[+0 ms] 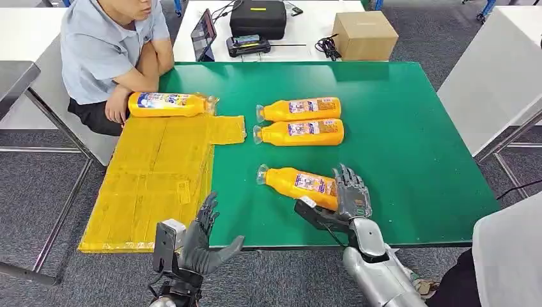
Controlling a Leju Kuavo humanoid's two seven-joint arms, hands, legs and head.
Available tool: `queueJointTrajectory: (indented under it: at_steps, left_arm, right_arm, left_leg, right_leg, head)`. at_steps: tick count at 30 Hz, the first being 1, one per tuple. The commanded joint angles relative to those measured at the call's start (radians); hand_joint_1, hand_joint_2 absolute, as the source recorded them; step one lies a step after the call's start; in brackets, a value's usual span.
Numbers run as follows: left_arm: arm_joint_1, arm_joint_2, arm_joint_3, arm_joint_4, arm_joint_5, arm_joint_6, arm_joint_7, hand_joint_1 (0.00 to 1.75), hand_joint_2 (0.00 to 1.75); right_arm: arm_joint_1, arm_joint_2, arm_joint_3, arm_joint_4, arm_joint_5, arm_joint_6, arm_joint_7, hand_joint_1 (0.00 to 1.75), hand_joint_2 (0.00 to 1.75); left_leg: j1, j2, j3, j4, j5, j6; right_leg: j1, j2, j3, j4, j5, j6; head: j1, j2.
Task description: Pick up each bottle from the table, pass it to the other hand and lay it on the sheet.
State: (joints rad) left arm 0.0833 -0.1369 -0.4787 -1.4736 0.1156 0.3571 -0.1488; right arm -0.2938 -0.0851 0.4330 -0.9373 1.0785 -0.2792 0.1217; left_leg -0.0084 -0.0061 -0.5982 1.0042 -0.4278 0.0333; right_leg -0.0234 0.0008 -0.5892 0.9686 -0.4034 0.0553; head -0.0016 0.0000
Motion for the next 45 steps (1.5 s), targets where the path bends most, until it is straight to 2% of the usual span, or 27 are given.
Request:
queueJointTrajectory:
  at_steps: [1, 9, 10, 11, 18, 19, 20, 25, 33, 37, 40, 43, 45]
  left_arm:
    - [-0.038, 0.025, -0.027, 0.060, 0.006, -0.017, 0.007, 0.00, 1.75]
    - [-0.048, 0.024, -0.032, 0.074, 0.012, -0.024, 0.004, 0.00, 1.75]
    - [-0.050, 0.024, -0.033, 0.077, 0.015, -0.028, 0.002, 0.00, 1.75]
    - [-0.051, 0.024, -0.033, 0.077, 0.016, -0.029, 0.002, 0.00, 1.75]
    - [-0.053, 0.023, -0.033, 0.081, 0.016, -0.030, 0.002, 0.00, 1.75]
    - [-0.053, 0.024, -0.034, 0.080, 0.017, -0.030, 0.001, 0.00, 1.75]
    - [-0.054, 0.024, -0.034, 0.081, 0.017, -0.031, 0.000, 0.00, 1.75]
    - [-0.065, 0.021, -0.036, 0.099, 0.026, -0.041, -0.004, 0.00, 1.75]
    - [-0.074, 0.022, -0.040, 0.117, 0.038, -0.052, -0.015, 0.00, 1.75]
    - [-0.080, 0.021, -0.040, 0.123, 0.047, -0.050, -0.044, 0.00, 1.75]
    - [-0.082, 0.020, -0.041, 0.126, 0.047, -0.049, -0.046, 0.00, 1.75]
    - [-0.095, 0.006, -0.031, 0.138, 0.051, -0.027, -0.101, 0.00, 1.75]
    - [-0.108, -0.001, -0.025, 0.161, 0.069, -0.021, -0.094, 0.00, 1.75]
  right_arm:
    - [-0.050, 0.018, -0.055, 0.203, -0.049, -0.027, -0.047, 0.00, 1.75]
    - [-0.055, 0.027, -0.076, 0.253, -0.108, 0.004, -0.117, 0.00, 1.75]
    - [-0.055, 0.026, -0.081, 0.253, -0.130, 0.022, -0.136, 0.49, 1.75]
    - [-0.055, 0.026, -0.082, 0.253, -0.134, 0.026, -0.138, 0.86, 1.75]
    - [-0.056, 0.022, -0.082, 0.253, -0.138, 0.031, -0.142, 0.86, 1.75]
    - [-0.056, 0.022, -0.081, 0.252, -0.143, 0.038, -0.146, 1.50, 1.75]
    - [-0.055, 0.021, -0.081, 0.253, -0.152, 0.046, -0.150, 1.73, 1.75]
    - [-0.056, 0.012, -0.090, 0.277, -0.198, 0.083, -0.178, 1.75, 1.75]
    - [-0.037, 0.022, -0.138, 0.269, -0.328, 0.115, -0.280, 1.75, 1.75]
    - [-0.010, 0.033, -0.192, 0.236, -0.462, 0.154, -0.395, 1.75, 1.75]
    - [-0.007, 0.032, -0.188, 0.233, -0.464, 0.158, -0.397, 1.75, 1.75]
    - [0.018, 0.041, -0.224, 0.184, -0.596, 0.220, -0.519, 1.75, 1.75]
    - [0.029, 0.045, -0.223, 0.156, -0.618, 0.215, -0.545, 1.75, 1.75]
  left_leg:
    - [0.001, -0.001, 0.003, -0.001, 0.000, -0.002]
    - [0.002, -0.002, 0.006, -0.001, 0.001, -0.001]
    - [0.001, -0.001, 0.006, -0.001, 0.001, -0.001]
    - [0.002, -0.001, 0.007, -0.001, 0.001, -0.002]
    - [0.002, -0.001, 0.010, -0.001, 0.001, -0.002]
    - [0.001, 0.000, 0.010, -0.001, 0.001, -0.001]
    - [0.002, 0.000, 0.010, -0.001, 0.001, -0.002]
    - [0.002, -0.002, 0.012, -0.001, 0.001, -0.001]
    - [0.003, -0.002, 0.012, -0.002, 0.001, -0.003]
    - [0.002, -0.001, 0.014, -0.002, -0.001, -0.003]
    - [0.003, -0.002, 0.013, -0.002, 0.000, -0.004]
    - [0.002, 0.000, 0.014, -0.001, -0.001, -0.003]
    - [0.004, -0.002, 0.012, -0.001, -0.001, -0.004]
  right_leg:
    - [0.001, -0.001, 0.003, -0.002, 0.000, -0.002]
    - [0.002, -0.002, 0.006, -0.002, 0.001, -0.003]
    - [0.001, -0.001, 0.007, -0.001, 0.001, -0.002]
    - [0.002, -0.002, 0.008, -0.002, 0.001, -0.003]
    - [0.002, -0.002, 0.009, -0.002, 0.001, -0.003]
    - [0.001, -0.002, 0.010, -0.002, 0.001, -0.002]
    - [0.002, -0.002, 0.010, -0.002, 0.001, -0.003]
    - [0.002, -0.003, 0.012, -0.002, 0.000, -0.003]
    - [0.003, -0.004, 0.013, -0.004, 0.001, -0.004]
    - [0.002, -0.001, 0.013, -0.003, 0.000, -0.003]
    - [0.003, -0.001, 0.013, -0.003, 0.001, -0.004]
    - [0.003, 0.000, 0.013, -0.003, 0.000, -0.003]
    - [0.004, -0.001, 0.012, -0.003, 0.000, -0.005]
  head:
    - [0.000, 0.000]
    - [0.000, 0.000]
    - [0.000, 0.000]
    - [0.000, 0.000]
    - [0.000, 0.000]
    - [0.000, 0.000]
    - [0.000, 0.000]
    - [0.000, 0.000]
    - [0.000, 0.000]
    - [0.000, 0.000]
    - [0.000, 0.000]
    - [0.000, 0.000]
    - [0.000, 0.000]
